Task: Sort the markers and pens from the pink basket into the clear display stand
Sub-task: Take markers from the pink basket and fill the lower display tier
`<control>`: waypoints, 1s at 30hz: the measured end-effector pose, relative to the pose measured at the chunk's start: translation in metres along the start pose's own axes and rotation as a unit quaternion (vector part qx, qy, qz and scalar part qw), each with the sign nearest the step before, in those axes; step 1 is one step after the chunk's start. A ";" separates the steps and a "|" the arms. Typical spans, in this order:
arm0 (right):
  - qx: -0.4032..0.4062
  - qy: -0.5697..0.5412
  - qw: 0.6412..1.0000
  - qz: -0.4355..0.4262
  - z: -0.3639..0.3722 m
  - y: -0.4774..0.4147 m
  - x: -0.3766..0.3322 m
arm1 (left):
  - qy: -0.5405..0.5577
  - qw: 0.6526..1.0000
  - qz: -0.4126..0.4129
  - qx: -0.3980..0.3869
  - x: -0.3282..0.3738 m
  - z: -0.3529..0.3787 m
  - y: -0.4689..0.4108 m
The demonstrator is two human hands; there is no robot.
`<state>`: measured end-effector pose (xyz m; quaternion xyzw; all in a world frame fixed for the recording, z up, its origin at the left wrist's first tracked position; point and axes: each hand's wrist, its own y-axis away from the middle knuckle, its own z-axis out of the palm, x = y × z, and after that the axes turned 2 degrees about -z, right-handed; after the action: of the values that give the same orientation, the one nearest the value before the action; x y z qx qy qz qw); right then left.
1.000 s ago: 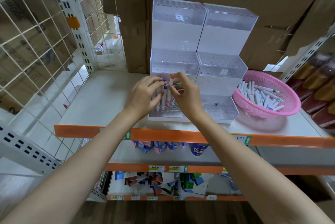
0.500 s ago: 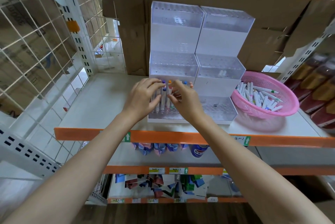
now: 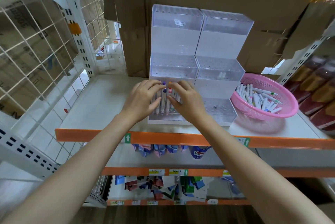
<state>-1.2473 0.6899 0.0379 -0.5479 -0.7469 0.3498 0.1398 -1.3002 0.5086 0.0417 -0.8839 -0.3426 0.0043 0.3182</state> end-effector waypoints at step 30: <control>-0.149 0.110 0.962 0.202 -0.172 0.121 0.218 | 0.035 0.984 0.103 -0.141 0.245 0.143 -0.134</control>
<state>-1.1367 0.9717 0.0408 -0.7372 -0.6442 0.1931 0.0644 -1.2258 0.8128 0.0548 -0.9501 -0.2358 -0.0426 0.1998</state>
